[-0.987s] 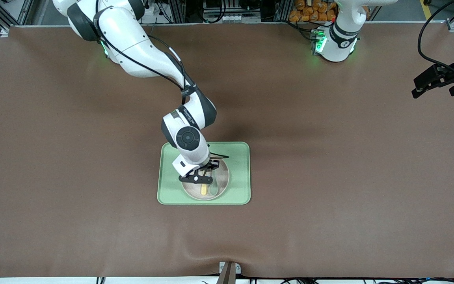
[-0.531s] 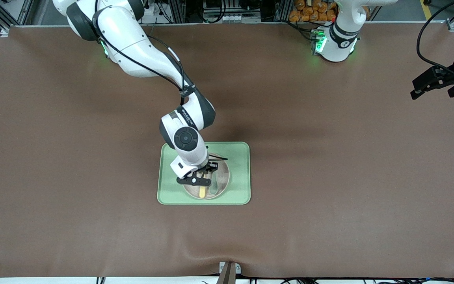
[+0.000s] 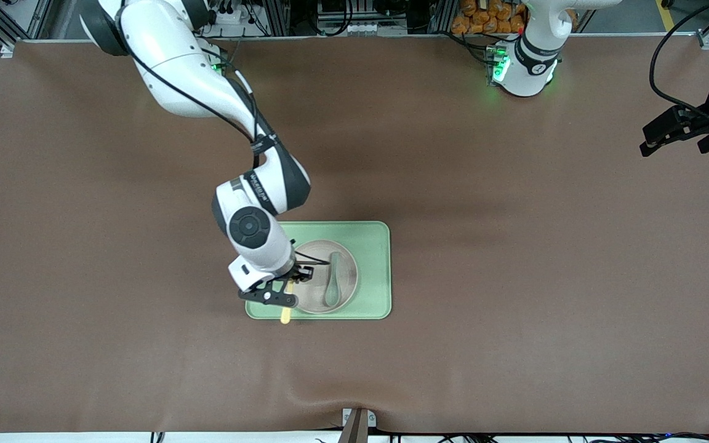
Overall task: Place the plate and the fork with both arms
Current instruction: 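Lift the fork and move it beside the plate on the tray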
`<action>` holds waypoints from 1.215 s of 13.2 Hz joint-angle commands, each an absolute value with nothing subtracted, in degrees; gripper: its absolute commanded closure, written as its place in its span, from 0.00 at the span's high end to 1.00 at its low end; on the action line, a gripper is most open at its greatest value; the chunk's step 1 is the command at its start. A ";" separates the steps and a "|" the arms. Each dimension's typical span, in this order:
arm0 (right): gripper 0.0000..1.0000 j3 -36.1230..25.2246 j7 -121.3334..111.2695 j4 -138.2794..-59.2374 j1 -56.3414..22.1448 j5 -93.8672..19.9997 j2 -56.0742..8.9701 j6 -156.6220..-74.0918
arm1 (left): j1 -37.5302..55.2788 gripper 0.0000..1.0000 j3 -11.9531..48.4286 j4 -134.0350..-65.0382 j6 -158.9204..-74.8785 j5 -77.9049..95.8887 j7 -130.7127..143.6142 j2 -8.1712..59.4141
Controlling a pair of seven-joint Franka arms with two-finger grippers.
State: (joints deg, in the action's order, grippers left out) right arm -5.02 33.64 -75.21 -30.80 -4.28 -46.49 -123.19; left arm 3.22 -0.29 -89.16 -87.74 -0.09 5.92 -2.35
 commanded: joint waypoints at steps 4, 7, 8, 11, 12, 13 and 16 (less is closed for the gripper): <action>0.00 -4.22 25.33 -80.32 -27.07 -5.27 -43.34 -119.36 | 3.34 1.00 -0.35 -89.03 -88.15 0.26 4.92 -2.20; 0.00 -4.04 24.87 -84.37 -27.33 -5.27 -41.84 -120.58 | 3.34 1.00 -0.35 -89.12 -88.15 0.26 4.92 -2.20; 0.00 -4.04 24.79 -85.33 -27.51 -5.27 -41.66 -121.28 | 3.34 1.00 -0.35 -89.12 -88.15 0.26 4.92 -2.20; 0.00 -4.04 22.68 -87.44 -27.25 -5.27 -40.96 -121.81 | 3.34 1.00 -0.35 -89.12 -88.15 0.35 4.92 -2.11; 0.00 -3.96 22.68 -88.32 -27.25 -5.36 -40.87 -122.34 | 3.34 1.00 -0.35 -89.12 -88.15 0.35 4.92 -2.11; 0.00 -3.96 22.68 -89.64 -27.33 -5.36 -40.61 -123.56 | 3.34 1.00 -0.35 -89.12 -88.15 0.35 4.83 -2.11; 0.00 -3.34 22.68 -92.19 -27.33 -5.54 -40.25 -127.17 | 3.34 1.00 -0.35 -89.12 -88.24 0.88 4.75 -1.76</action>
